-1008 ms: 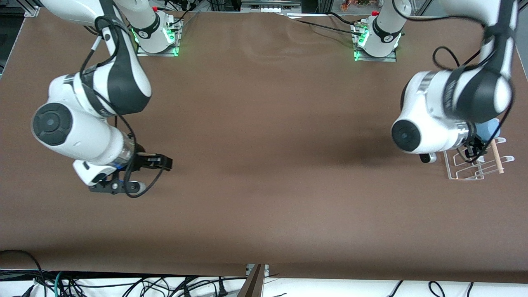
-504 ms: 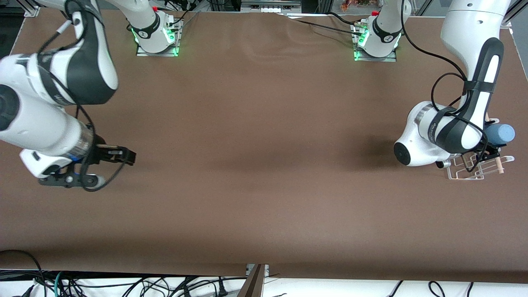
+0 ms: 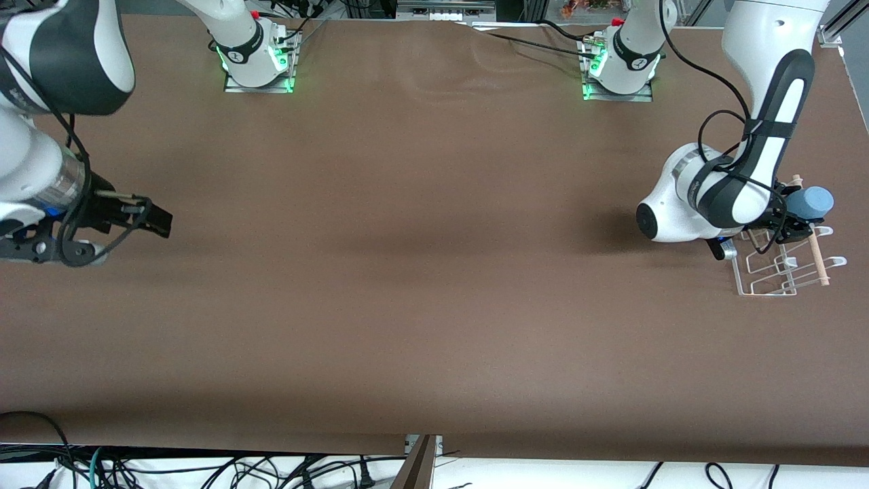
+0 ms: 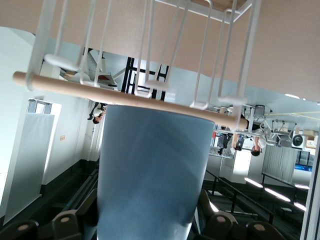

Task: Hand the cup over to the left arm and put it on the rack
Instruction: 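Lower the cup onto the wire rack with the left gripper, then open the left gripper and lift it away from the rack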

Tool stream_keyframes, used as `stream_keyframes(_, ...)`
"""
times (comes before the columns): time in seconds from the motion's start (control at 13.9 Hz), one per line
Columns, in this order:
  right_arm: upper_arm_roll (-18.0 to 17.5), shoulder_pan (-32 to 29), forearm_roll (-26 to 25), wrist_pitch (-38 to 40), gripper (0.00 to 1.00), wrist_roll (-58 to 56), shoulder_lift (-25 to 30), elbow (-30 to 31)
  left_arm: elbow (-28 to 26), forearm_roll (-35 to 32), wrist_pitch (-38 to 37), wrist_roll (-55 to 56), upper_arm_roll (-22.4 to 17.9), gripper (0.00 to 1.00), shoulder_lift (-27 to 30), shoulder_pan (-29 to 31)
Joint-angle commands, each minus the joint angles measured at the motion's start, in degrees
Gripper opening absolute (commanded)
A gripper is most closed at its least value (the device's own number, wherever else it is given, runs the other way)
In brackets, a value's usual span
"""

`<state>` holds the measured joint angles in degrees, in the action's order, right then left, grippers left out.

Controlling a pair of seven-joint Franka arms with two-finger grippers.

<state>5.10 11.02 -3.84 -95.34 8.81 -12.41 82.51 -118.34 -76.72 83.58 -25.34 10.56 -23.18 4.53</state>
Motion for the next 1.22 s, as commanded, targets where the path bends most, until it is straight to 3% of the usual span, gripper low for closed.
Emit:
stream_keyframes(0.0,-2.73,-3.89,-0.74,-1.96,1.0,-0.1,7.57,6.42,-1.9,-2.9,2.2,0.99,0.6,0.13,1.12,2.06)
stream_keyframes(0.43,-3.34,-5.13,-0.38,-1.34,1.0,-2.63,10.39,9.24,-1.19,-3.6,3.78,3.36,0.52,0.17,-1.61,2.23)
stream_keyframes(0.5,-3.43,-5.57,-0.38,-1.43,1.0,-5.87,10.48,9.16,-1.19,-4.39,3.78,3.54,0.6,0.27,-1.61,2.32)
stream_keyframes(0.58,-3.43,-6.01,-0.38,-1.6,1.0,-9.04,10.48,9.16,-1.11,-4.4,3.7,5.11,0.6,0.99,-1.69,2.24)
stream_keyframes(0.86,-4.13,-6.54,-0.38,-1.08,1.0,-11.27,10.39,9.16,0.64,-2.13,3.61,7.67,0.69,1.0,-1.52,2.32)
stream_keyframes(1.15,-4.49,-6.89,-0.21,0.06,1.0,-7.4,10.21,8.45,10.39,15.68,2.99,7.67,0.69,1.0,-1.61,2.06)
